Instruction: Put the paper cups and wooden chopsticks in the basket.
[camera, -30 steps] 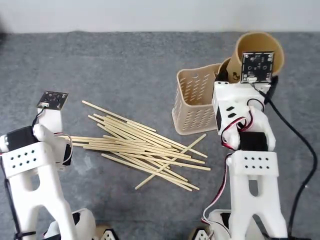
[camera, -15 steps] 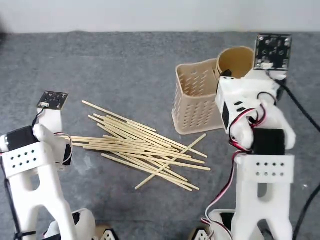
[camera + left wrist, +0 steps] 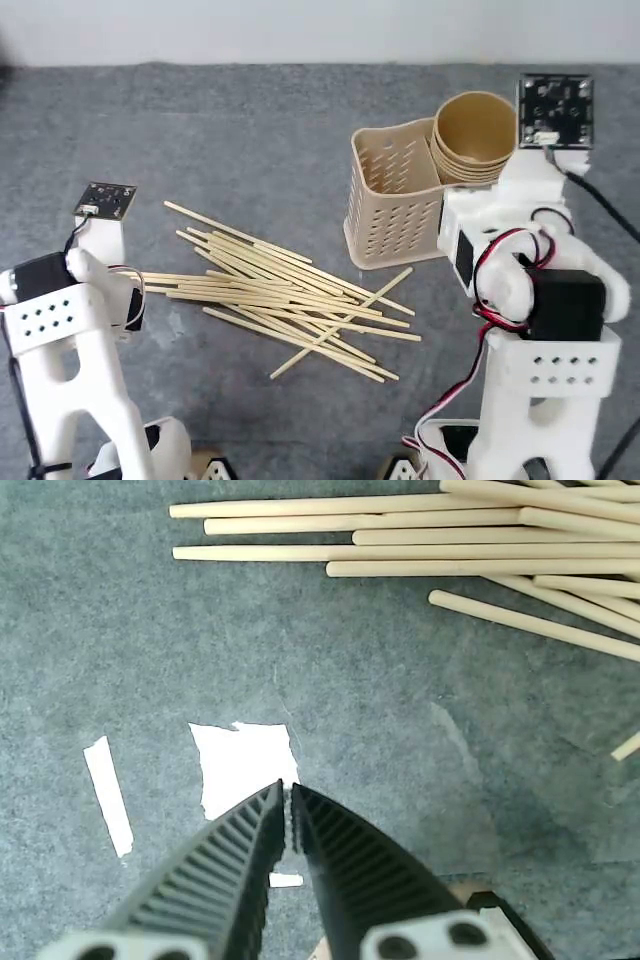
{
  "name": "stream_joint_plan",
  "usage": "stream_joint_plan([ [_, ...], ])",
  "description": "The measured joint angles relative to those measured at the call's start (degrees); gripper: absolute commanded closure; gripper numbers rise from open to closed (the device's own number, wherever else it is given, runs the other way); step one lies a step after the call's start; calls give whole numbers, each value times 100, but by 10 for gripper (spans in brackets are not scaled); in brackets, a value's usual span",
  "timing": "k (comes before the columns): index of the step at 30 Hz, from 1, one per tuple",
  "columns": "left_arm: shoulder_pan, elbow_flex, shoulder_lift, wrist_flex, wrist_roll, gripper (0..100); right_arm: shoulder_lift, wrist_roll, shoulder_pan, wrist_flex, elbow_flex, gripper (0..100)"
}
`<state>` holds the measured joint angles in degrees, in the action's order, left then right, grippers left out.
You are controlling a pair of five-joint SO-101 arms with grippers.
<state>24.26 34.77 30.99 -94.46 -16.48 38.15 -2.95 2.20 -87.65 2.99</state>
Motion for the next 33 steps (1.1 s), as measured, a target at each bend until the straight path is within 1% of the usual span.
stream_joint_plan([
  [4,0,-70,0,0,0,987,0,501,0,-730,0,985],
  [7,0,-246,0,0,0,987,0,677,9,-1178,-9,985],
  [10,0,-316,0,0,0,987,0,747,-9,-1266,9,985],
  [12,0,-325,70,0,0,987,114,967,-9,-1275,167,985],
  [15,-9,-325,642,0,0,987,352,1371,18,-1275,677,985],
  [18,0,-97,1644,0,0,987,589,1582,70,-1275,1160,984],
  [22,0,554,3051,0,-9,987,738,1635,677,-1275,1758,980],
  [25,0,1116,3877,0,193,987,747,1591,1415,-1222,2119,979],
  [28,44,1442,4237,141,422,987,747,1345,1969,-730,2409,979],
  [31,484,1477,4396,334,659,987,730,1231,2585,-158,2699,977],
  [33,747,1565,4387,554,774,987,536,1213,2875,176,2752,952],
])
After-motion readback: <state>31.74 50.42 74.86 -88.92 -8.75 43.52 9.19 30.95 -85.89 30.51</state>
